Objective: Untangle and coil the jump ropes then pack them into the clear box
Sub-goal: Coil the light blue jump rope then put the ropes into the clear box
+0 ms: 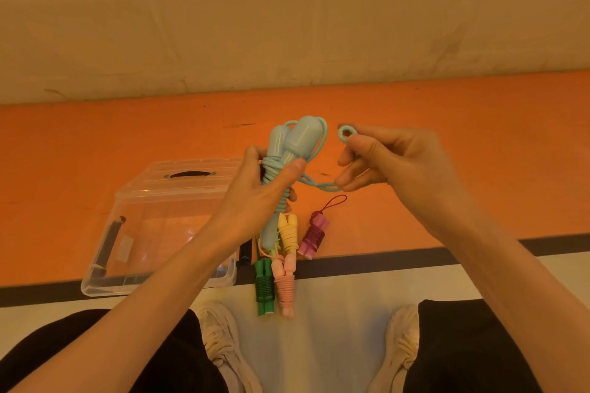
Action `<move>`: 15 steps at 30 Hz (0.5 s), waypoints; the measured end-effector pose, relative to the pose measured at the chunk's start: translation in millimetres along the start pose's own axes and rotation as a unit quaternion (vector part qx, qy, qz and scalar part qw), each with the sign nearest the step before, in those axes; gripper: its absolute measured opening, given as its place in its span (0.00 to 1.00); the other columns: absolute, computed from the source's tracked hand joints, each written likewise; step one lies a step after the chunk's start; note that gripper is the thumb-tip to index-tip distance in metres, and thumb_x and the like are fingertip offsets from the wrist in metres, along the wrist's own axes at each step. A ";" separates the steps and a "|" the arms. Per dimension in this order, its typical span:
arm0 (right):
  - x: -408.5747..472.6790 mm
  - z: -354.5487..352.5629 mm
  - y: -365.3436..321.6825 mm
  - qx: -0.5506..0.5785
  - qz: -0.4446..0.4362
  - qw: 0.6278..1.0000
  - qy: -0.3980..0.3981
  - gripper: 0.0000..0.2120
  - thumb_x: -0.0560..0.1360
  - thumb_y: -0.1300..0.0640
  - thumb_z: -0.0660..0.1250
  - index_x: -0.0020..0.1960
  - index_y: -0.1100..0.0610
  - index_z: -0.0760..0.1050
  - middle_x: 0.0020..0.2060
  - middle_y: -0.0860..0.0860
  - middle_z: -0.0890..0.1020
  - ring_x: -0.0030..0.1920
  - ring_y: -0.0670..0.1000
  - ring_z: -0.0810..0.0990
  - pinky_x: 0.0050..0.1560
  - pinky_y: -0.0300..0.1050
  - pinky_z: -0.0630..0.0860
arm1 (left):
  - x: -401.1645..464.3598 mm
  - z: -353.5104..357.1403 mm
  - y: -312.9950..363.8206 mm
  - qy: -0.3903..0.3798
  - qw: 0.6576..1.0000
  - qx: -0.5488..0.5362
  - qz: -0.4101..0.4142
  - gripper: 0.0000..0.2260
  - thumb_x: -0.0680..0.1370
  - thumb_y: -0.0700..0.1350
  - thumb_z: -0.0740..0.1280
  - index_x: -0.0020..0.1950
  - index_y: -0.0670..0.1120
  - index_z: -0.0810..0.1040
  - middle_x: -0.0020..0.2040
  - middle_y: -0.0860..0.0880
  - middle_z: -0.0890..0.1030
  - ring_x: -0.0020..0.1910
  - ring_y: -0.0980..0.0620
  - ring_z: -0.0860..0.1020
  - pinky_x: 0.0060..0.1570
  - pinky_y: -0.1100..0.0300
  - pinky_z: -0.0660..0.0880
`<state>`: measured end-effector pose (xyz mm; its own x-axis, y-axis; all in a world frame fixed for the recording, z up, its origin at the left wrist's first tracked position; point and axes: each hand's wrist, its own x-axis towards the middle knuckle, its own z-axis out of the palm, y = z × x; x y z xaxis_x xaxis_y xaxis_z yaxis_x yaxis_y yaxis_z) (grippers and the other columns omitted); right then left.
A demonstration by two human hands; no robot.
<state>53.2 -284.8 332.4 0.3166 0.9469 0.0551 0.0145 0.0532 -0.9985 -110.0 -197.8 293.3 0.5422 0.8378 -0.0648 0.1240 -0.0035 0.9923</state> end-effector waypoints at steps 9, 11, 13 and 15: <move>-0.8 10.7 13.1 -0.014 0.025 1.000 -0.002 0.06 0.75 0.63 0.68 0.50 0.57 0.81 0.32 0.51 0.82 0.27 0.50 0.80 0.32 0.42 0.80 | -0.4 2.8 1.5 -0.027 0.999 -0.009 -0.015 0.22 0.72 0.53 0.66 0.58 0.39 0.67 0.36 0.53 0.78 0.32 0.57 0.77 0.34 0.62 0.76; -0.3 10.3 11.6 -0.002 0.031 0.999 0.011 0.08 0.73 0.61 0.70 0.53 0.58 0.81 0.30 0.51 0.81 0.24 0.49 0.77 0.28 0.41 0.77 | 0.1 0.8 2.6 -0.028 0.999 -0.010 -0.016 0.24 0.71 0.54 0.66 0.58 0.39 0.67 0.35 0.54 0.78 0.32 0.56 0.77 0.33 0.62 0.76; 0.8 9.6 8.6 0.000 0.041 0.999 0.011 0.13 0.70 0.56 0.71 0.53 0.60 0.80 0.29 0.51 0.80 0.21 0.49 0.74 0.25 0.39 0.73 | -0.3 -0.4 2.1 -0.026 0.999 -0.002 -0.022 0.23 0.73 0.52 0.67 0.59 0.37 0.67 0.37 0.52 0.78 0.32 0.56 0.77 0.33 0.61 0.76; 1.7 8.6 6.6 -0.011 0.048 0.999 0.013 0.17 0.67 0.52 0.72 0.51 0.61 0.79 0.26 0.50 0.78 0.18 0.49 0.71 0.23 0.38 0.70 | -2.0 0.3 0.2 -0.032 0.999 0.000 -0.033 0.19 0.77 0.48 0.66 0.60 0.36 0.66 0.38 0.50 0.78 0.32 0.57 0.77 0.33 0.62 0.76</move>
<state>45.6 -280.1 325.9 0.3412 0.9391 -0.0416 0.0026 -0.0452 -0.9990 -110.8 -199.6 293.6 0.5847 0.7996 -0.1366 0.1618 0.0501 0.9856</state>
